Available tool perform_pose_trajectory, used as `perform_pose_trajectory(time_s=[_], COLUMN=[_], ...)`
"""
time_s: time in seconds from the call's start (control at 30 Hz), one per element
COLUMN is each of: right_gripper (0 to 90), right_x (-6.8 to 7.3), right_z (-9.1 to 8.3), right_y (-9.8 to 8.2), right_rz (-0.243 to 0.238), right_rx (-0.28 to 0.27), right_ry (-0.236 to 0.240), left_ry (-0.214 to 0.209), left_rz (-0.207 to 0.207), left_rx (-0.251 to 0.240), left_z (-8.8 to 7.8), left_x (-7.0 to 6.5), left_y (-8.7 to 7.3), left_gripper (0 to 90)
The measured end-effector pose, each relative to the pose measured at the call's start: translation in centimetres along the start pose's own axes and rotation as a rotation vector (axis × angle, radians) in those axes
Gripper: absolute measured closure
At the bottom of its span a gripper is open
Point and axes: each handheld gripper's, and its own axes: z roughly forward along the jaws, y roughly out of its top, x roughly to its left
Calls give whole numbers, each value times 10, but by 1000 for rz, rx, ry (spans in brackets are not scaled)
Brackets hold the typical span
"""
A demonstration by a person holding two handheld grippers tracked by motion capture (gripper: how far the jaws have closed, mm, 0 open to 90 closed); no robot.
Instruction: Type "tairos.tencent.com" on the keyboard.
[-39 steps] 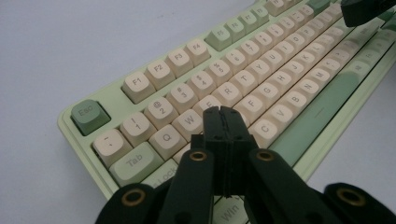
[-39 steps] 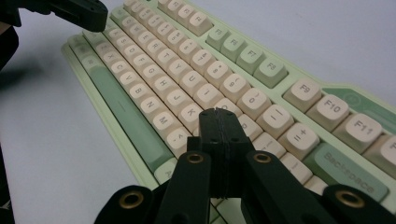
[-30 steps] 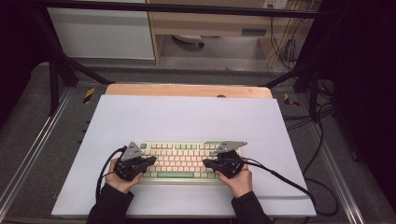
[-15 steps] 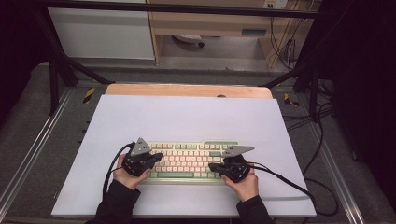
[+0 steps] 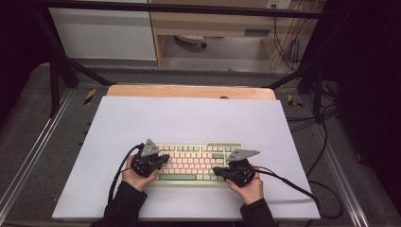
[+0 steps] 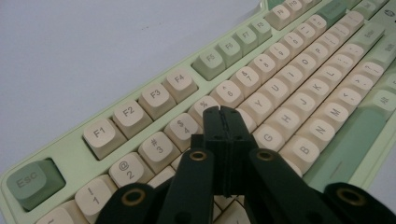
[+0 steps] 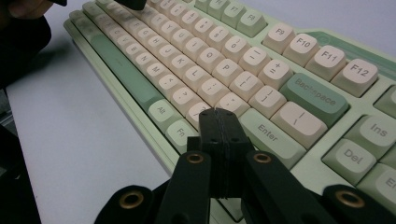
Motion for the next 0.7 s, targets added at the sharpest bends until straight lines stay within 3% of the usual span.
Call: perform_pose_trajectory(time_s=[0.7], right_gripper=[900], right_x=[0], right_z=[-1], right_y=[0], right_rz=[-4], right_rx=[-7], right_ry=[2], left_ry=[-2], left_rz=[5], left_rx=[3], left_z=[6], left_x=[0], left_y=[-2], left_gripper=[900])
